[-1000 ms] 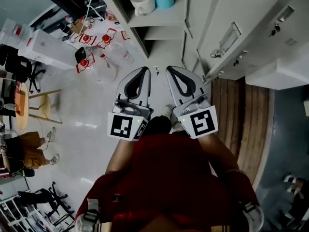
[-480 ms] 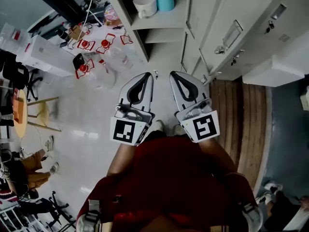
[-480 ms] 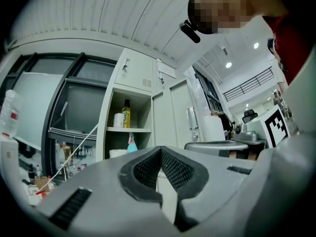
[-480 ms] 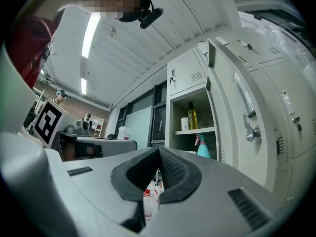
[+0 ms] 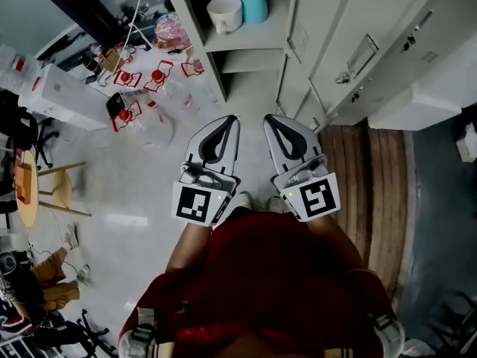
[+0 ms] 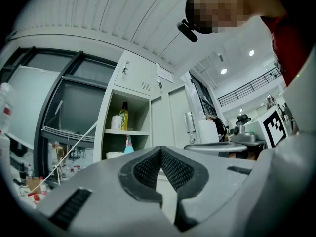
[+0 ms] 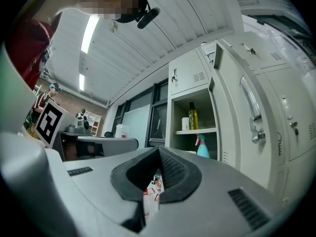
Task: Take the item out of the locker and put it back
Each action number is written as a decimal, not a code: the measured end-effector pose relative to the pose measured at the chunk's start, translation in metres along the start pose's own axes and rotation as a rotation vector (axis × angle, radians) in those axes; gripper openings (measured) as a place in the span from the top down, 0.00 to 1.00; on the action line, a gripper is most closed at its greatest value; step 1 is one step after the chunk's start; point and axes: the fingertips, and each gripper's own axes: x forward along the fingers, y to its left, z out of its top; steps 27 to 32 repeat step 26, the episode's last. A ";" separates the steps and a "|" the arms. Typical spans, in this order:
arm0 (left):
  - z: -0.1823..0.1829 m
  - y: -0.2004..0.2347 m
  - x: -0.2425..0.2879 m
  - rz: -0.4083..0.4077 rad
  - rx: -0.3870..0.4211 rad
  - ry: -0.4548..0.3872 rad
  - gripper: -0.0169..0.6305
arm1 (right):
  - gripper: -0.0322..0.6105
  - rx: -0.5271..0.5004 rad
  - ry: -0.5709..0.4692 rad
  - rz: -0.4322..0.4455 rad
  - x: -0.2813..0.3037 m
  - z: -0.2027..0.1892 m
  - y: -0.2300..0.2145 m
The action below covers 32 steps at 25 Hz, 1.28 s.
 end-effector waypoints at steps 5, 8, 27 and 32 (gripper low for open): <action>-0.002 -0.001 0.003 -0.011 -0.009 0.010 0.96 | 0.95 -0.009 0.012 -0.015 -0.002 -0.001 -0.001; -0.002 -0.002 0.003 -0.024 -0.005 0.009 0.96 | 0.95 -0.011 0.014 -0.024 -0.002 -0.001 -0.002; 0.000 0.010 -0.004 -0.024 0.001 -0.007 0.96 | 0.95 -0.024 0.013 -0.020 0.008 -0.002 0.008; 0.000 0.010 -0.004 -0.024 0.001 -0.007 0.96 | 0.95 -0.024 0.013 -0.020 0.008 -0.002 0.008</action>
